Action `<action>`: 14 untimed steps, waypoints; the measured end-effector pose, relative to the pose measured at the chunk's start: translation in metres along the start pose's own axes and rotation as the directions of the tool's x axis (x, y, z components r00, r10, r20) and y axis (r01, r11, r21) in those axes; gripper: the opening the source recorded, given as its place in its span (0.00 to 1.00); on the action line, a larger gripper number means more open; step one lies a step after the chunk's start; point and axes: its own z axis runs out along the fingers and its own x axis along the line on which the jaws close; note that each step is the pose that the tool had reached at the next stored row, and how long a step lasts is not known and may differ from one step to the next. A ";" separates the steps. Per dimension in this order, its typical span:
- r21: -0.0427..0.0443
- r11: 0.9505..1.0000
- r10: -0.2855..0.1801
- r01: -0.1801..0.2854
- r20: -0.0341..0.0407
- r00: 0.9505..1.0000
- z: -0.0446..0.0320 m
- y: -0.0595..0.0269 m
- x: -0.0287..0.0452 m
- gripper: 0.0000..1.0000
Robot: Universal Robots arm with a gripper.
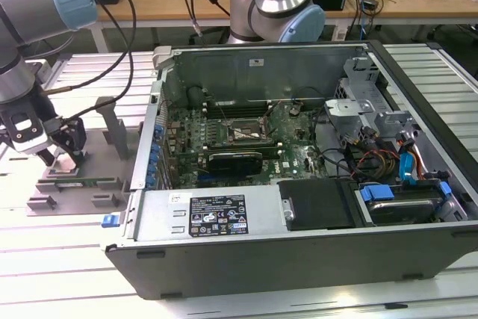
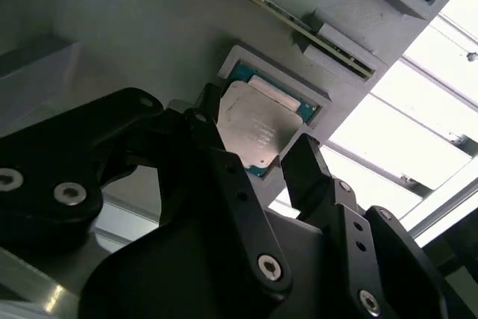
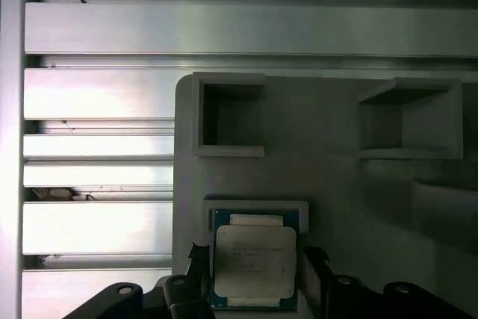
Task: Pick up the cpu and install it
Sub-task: 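Pick up the cpu and move it towards the insertion slot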
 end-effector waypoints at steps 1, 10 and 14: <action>0.000 1.000 0.000 0.000 0.000 1.000 0.0016 0.0003 0.0003 0.60; 0.000 1.000 0.000 0.000 0.000 1.000 0.0066 0.0020 0.0006 0.60; 0.000 1.000 0.000 0.000 0.000 1.000 0.0066 0.0020 0.0006 0.60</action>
